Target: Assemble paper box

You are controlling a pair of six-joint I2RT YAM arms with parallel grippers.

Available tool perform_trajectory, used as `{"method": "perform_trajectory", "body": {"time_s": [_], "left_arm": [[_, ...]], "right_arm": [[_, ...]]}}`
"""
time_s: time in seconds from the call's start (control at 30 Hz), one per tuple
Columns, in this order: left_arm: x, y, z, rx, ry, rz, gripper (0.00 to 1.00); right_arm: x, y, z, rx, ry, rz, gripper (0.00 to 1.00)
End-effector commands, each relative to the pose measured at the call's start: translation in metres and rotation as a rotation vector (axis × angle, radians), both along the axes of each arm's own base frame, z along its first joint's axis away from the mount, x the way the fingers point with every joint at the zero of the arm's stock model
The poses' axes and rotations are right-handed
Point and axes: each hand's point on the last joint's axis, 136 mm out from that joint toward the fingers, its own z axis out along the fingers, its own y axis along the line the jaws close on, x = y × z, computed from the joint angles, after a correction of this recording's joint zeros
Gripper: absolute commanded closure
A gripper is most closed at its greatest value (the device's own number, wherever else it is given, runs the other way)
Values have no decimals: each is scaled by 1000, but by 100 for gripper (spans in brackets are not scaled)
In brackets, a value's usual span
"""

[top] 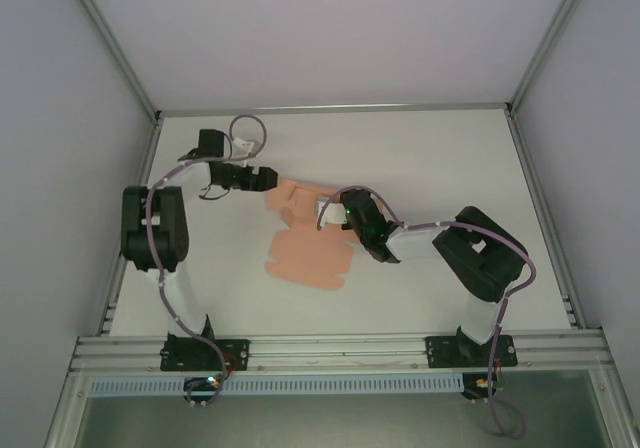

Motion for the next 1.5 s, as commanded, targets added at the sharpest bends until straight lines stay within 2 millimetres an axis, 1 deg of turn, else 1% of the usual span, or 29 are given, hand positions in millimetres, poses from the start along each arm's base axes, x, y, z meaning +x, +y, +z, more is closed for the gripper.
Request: {"method": "perform_trajectory", "body": {"time_s": [0.0,0.07,0.13,0.17,0.2,0.23,0.37,0.53,0.63,0.7,0.77,0.83,0.9,0.93,0.97,1.07,1.13,1.23,1.27,1.33,1.47], "left_arm": [[-18,-19,9,-54,33,-152,20],[-17,-21,10,-69,34,-163,29],[-18,-23,13,-82,26,-172,36],[-20,-24,15,-84,26,-179,42],[-22,-24,15,-86,25,-183,45],[-25,-25,16,-88,24,-188,45],[-40,-32,22,-105,6,-231,55],[-44,-34,12,17,-2,-215,67],[-46,-37,10,82,-20,-189,75],[-49,-41,13,126,-43,-170,80],[-52,-43,15,202,-71,-130,82],[-56,-48,21,278,-116,-92,82],[-58,-43,25,391,-147,-20,82],[-61,-48,27,440,-170,1,82],[-62,-46,29,480,-182,31,81],[-66,-40,28,579,-181,99,81],[-67,-35,23,616,-173,137,81],[-62,-20,19,697,-163,217,84],[-61,-16,17,716,-161,232,85],[-58,-15,16,719,-158,246,89],[-57,-29,12,653,-157,219,89]], "right_arm": [[-5,-2,-9,-29,23,28,100],[-6,-2,-10,-31,26,27,100],[-5,-3,-10,-33,26,21,100],[-5,-4,-12,-35,28,19,100],[-4,-4,-12,-37,27,18,100],[-4,-4,-12,-39,26,17,100],[-2,-4,-11,-37,22,13,100],[-1,-4,-8,-36,14,6,100],[-2,-3,-7,-33,10,7,100],[-2,-3,-6,-36,7,3,100],[-1,-2,-5,-37,-1,1,100],[-2,-1,-3,-33,-6,1,100],[-1,-1,-3,-31,-9,-4,100],[-1,0,-2,-25,-14,-5,100],[-2,0,-2,-23,-17,-5,100],[-3,-1,1,-12,-21,-6,100],[-3,0,3,-3,-25,-5,100],[-3,0,2,-5,-27,-5,100],[-3,0,2,-6,-28,-5,100],[-3,0,3,-6,-31,-7,100],[-2,-1,2,-10,-34,-12,100]]}}
